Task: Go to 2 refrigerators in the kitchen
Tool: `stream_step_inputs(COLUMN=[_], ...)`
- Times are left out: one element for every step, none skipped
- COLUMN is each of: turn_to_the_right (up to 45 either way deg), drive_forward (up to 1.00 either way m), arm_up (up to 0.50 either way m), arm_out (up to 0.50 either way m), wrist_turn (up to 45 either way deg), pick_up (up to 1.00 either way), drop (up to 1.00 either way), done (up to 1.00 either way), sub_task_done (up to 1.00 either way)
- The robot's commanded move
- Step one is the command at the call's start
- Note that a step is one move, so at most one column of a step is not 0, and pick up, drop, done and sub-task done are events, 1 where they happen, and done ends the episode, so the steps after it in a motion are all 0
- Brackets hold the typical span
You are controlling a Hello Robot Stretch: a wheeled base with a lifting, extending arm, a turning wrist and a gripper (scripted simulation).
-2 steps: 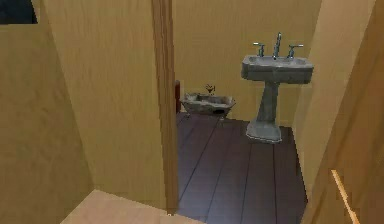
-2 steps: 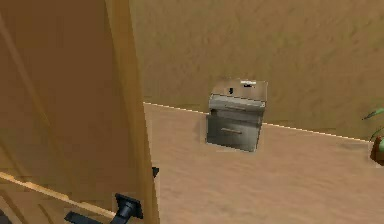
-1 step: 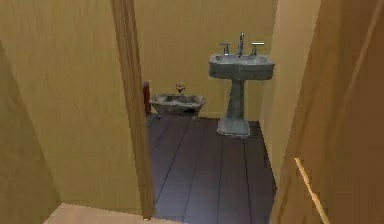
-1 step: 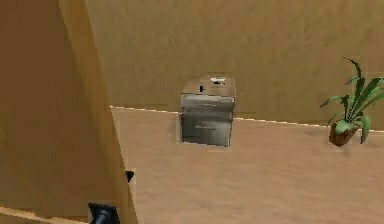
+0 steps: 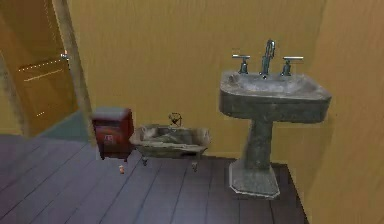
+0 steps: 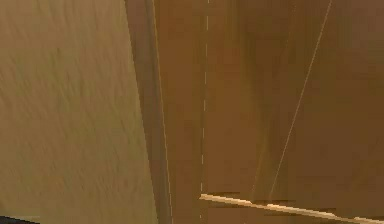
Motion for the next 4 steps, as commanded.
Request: stream_step_inputs(turn_to_the_right=[6.0,0.0,-33.0,0.0], drive_forward=[0.0,0.35,0.0,0.2], arm_up=[0.0,0.0,0.0,0.0], arm_out=[0.0,0.0,0.0,0.0], wrist_turn=[0.0,0.0,0.0,0.0], pick_up=[0.0,0.0,0.0,0.0], drop=[0.0,0.0,0.0,0.0], done=[0.0,0.0,0.0,0.0], sub_task_done=[0.0,0.0,0.0,0.0])
